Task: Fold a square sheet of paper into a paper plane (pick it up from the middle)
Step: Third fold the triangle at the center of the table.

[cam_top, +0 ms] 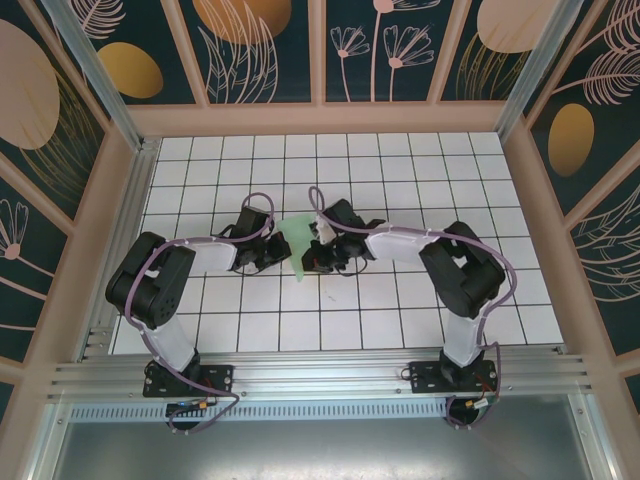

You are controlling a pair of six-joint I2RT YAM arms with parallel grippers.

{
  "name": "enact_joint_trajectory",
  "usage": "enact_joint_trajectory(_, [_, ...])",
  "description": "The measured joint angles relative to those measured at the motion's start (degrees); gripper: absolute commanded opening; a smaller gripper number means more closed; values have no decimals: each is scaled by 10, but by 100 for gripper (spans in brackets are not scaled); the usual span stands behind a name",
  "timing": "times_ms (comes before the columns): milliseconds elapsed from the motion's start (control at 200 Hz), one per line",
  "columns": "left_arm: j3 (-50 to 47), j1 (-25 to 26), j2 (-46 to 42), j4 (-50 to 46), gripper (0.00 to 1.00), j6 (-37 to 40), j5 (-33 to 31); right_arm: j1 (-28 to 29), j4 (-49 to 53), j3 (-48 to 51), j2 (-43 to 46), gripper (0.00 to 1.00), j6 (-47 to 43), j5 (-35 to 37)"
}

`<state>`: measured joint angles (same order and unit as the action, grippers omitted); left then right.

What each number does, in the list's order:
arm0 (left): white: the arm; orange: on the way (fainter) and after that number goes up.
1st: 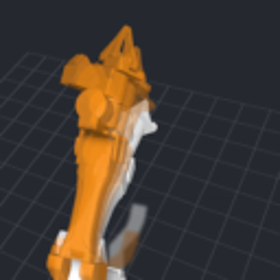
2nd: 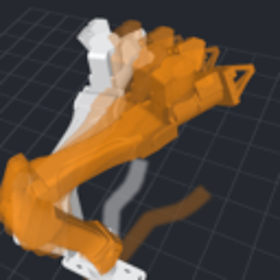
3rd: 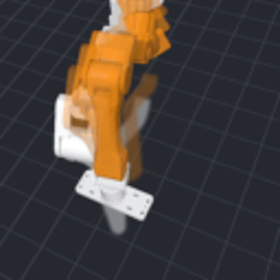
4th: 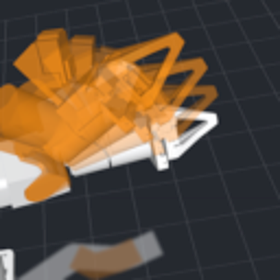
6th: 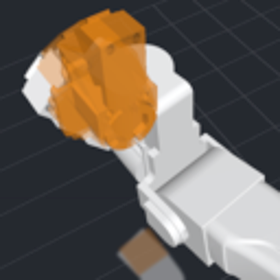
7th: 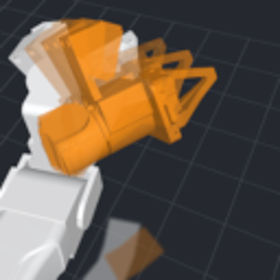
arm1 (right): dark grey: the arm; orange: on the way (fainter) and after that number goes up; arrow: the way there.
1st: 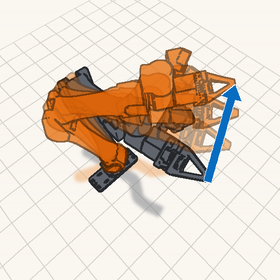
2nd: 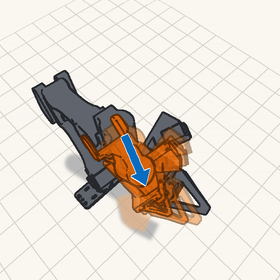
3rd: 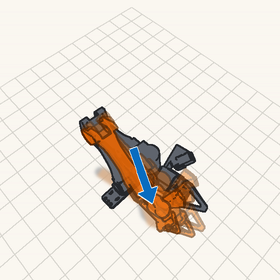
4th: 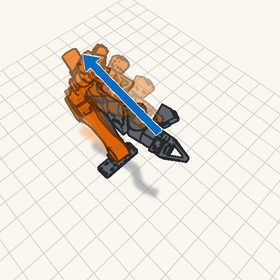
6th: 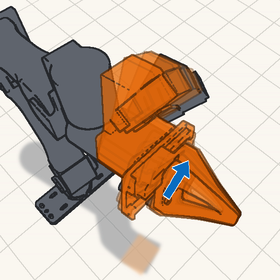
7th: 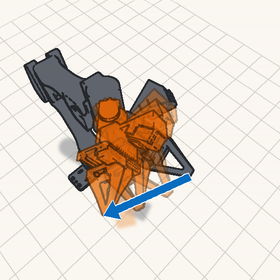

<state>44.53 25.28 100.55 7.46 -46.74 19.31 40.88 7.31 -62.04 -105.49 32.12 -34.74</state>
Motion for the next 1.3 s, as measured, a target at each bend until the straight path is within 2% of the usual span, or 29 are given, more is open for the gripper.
enact_joint_trajectory(110, [0,0,0,0,0,0,-2,-16,-11,-17,-8,8,5,8])
enact_joint_trajectory(385, [0,0,0,0,0,0,-3,-10,-14,-48,-85,7,15,2])
enact_joint_trajectory(656, [0,0,-3,-5,0,0,-7,-9,-13,-61,-108,5,32,5])
enact_joint_trajectory(896, [2,1,-38,-35,22,-1,-35,-8,-13,-67,-118,5,55,7])
enact_joint_trajectory(1006, [1,1,-71,-36,25,-5,-54,-8,-12,-68,-119,5,70,7])
enact_joint_trajectory(1146, [-18,2,-113,-7,18,-16,-47,-8,-12,-69,-120,4,85,7])
enact_joint_trajectory(1301, [-60,16,-122,19,8,-40,-35,-8,-13,-69,-119,2,104,7])
